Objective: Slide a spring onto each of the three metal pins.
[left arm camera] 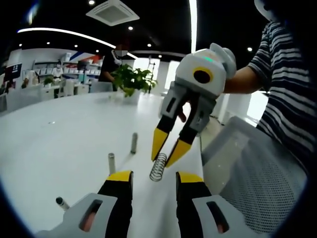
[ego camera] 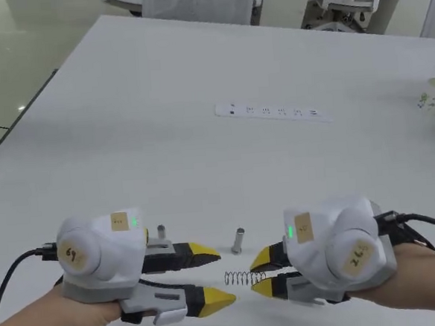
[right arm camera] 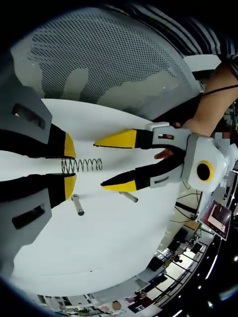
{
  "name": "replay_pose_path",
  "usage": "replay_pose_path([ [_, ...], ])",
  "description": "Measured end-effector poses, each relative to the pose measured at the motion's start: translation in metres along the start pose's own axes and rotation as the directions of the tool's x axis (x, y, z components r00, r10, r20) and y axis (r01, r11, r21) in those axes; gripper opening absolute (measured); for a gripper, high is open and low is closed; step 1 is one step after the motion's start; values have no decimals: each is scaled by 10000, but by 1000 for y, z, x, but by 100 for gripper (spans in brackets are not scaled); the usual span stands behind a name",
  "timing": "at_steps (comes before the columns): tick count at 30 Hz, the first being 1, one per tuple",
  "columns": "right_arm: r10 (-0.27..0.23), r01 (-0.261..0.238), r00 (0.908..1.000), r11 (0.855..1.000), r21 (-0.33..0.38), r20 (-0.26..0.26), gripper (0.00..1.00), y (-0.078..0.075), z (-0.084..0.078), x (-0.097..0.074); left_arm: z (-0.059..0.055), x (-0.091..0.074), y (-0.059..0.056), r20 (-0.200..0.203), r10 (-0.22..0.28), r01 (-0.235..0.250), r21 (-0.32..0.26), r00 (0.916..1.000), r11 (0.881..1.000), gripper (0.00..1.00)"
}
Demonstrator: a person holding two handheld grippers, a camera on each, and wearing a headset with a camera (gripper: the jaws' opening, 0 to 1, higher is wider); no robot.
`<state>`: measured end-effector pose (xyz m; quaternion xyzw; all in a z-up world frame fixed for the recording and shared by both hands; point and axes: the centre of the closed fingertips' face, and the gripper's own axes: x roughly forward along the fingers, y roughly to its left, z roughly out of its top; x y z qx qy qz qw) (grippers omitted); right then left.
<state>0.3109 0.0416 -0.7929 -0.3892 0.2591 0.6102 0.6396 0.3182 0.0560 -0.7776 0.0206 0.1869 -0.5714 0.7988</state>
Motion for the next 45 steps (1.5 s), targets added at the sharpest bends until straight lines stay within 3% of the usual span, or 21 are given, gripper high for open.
replay_pose_path([
  [7,-14,14,10000,10000,-29,32,8,2,0,-2,-1,10,-5,-108,-262,263,121,9996,9996,22],
  [30,-35,39,9998,9997,-227,190,8,2,6,-7,6,13,-10,57,-500,499,167,9987,9986,4],
  [45,50,-59,9989,9998,176,461,8,9,7,-9,5,13,-19,-45,-1111,1112,344,9938,9932,3],
])
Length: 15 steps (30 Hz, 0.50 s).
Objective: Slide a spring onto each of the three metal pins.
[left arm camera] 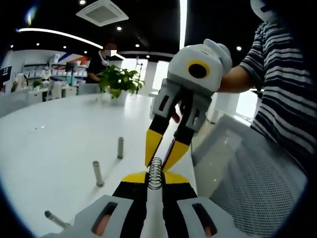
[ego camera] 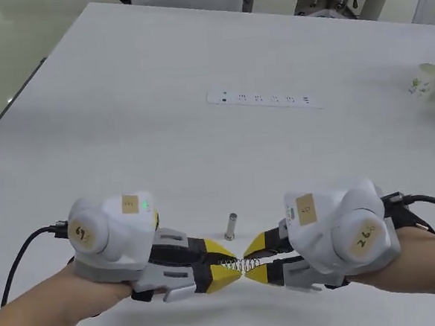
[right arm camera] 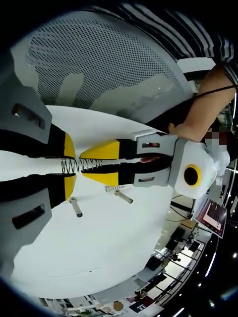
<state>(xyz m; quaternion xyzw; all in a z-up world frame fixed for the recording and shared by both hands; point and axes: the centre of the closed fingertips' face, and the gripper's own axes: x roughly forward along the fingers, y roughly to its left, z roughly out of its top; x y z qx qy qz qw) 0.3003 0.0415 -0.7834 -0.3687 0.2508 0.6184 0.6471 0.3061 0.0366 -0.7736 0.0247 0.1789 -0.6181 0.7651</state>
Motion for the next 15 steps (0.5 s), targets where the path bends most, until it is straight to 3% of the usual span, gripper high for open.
replay_pose_path([
  [8,138,-137,9999,9999,80,-40,8,9,-4,0,-2,0,-8,-306,-669,672,78,9973,9977,2],
  [15,38,-38,10000,9995,302,-3,9,9,-9,-2,-1,2,-9,-393,-885,891,140,9953,9959,2],
])
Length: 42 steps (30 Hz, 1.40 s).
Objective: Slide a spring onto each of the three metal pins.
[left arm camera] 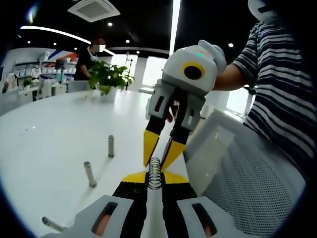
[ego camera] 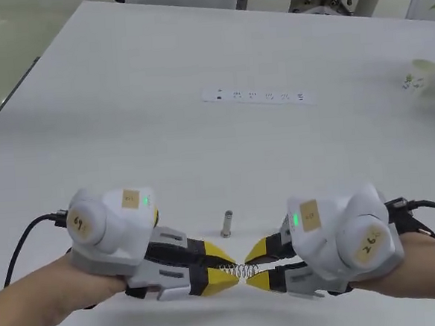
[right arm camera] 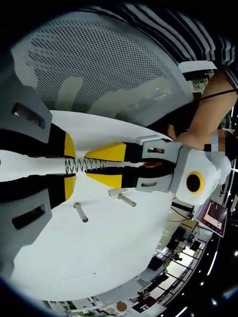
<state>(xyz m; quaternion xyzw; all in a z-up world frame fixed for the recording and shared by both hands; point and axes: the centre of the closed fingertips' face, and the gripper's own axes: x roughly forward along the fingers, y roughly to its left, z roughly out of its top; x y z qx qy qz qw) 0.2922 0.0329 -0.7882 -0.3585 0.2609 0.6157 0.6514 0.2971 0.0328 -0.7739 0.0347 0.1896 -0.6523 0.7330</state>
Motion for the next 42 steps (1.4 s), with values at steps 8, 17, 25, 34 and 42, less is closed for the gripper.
replay_pose_path([
  [8,-93,92,9998,9999,57,147,8,-2,-2,-1,1,-1,1,-15,-71,71,-14,10000,10000,2],
  [17,-123,129,9996,9997,-214,254,7,-6,3,-6,1,-2,4,-28,7,-6,39,10000,10000,2],
  [25,-56,79,9985,9991,-414,549,7,-11,20,-14,-5,-4,8,-330,294,-284,307,9990,9991,2],
  [34,68,-22,9912,9994,-355,1322,7,-11,48,-15,-9,0,9,-513,455,-427,537,9976,9976,2],
  [42,-225,328,9850,9978,-571,1714,7,-15,64,-13,-1,2,9,-309,552,-532,617,9980,9967,2],
])
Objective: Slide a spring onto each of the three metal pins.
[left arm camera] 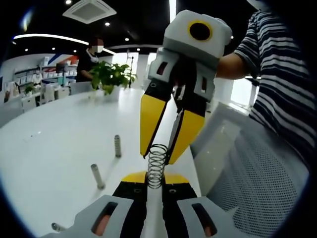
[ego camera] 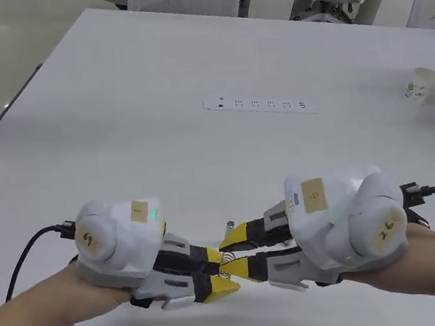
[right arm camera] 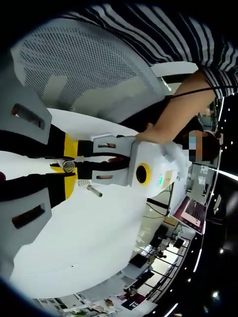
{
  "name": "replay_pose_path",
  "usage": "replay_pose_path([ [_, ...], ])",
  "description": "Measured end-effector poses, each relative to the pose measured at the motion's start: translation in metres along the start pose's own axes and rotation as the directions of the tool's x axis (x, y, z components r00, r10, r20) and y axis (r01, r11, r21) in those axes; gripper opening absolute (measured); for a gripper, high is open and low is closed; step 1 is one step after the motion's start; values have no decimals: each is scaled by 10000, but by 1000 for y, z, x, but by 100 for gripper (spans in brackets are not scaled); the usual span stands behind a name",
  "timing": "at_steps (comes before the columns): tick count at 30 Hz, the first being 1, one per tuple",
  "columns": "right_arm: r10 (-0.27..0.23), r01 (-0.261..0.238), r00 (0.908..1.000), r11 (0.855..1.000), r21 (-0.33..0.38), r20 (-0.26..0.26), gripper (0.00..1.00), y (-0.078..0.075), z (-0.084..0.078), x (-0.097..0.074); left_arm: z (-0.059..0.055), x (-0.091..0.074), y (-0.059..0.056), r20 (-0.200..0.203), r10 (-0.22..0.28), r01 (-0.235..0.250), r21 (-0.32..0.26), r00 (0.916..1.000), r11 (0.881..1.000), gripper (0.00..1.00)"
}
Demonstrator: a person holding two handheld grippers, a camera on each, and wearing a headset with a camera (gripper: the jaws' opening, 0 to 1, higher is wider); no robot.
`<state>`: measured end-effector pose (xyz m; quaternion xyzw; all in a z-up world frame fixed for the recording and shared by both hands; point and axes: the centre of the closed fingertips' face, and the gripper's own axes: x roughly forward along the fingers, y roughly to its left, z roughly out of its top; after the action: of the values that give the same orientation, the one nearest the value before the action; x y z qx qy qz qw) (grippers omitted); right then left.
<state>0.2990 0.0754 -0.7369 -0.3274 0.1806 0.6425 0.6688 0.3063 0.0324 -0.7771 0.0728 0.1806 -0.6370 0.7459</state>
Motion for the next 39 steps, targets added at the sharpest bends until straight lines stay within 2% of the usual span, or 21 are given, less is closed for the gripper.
replay_pose_path([
  [5,-136,135,9999,9989,-451,-21,7,1,2,0,2,0,1,55,84,-84,21,9999,10000,3],
  [11,-136,130,9999,9980,-611,-85,7,2,0,-1,-1,-2,0,-16,191,-192,-164,9998,9997,3],
  [13,-131,119,9998,9974,-706,-164,7,2,-1,0,-3,-2,2,-68,364,-365,-140,9993,9992,4],
  [17,-123,107,9998,9965,-835,-185,7,2,0,0,-1,-2,2,-21,406,-406,-203,9992,9990,5],
  [27,-270,238,9992,9947,-1004,-308,7,-2,-3,-2,-2,-3,6,-4,642,-641,-438,9979,9970,14],
  [33,-361,325,9988,9943,-1017,-337,7,-3,-4,-2,-6,-4,5,-56,721,-723,-618,9974,9955,17],
  [37,-413,369,9983,9937,-1063,-403,7,-3,-6,-2,-9,-7,5,-25,893,-893,-689,9960,9936,26],
  [39,-431,386,9983,9936,-1058,-403,7,-3,-6,-2,-10,-9,5,-46,898,-898,-737,9960,9932,25],
])
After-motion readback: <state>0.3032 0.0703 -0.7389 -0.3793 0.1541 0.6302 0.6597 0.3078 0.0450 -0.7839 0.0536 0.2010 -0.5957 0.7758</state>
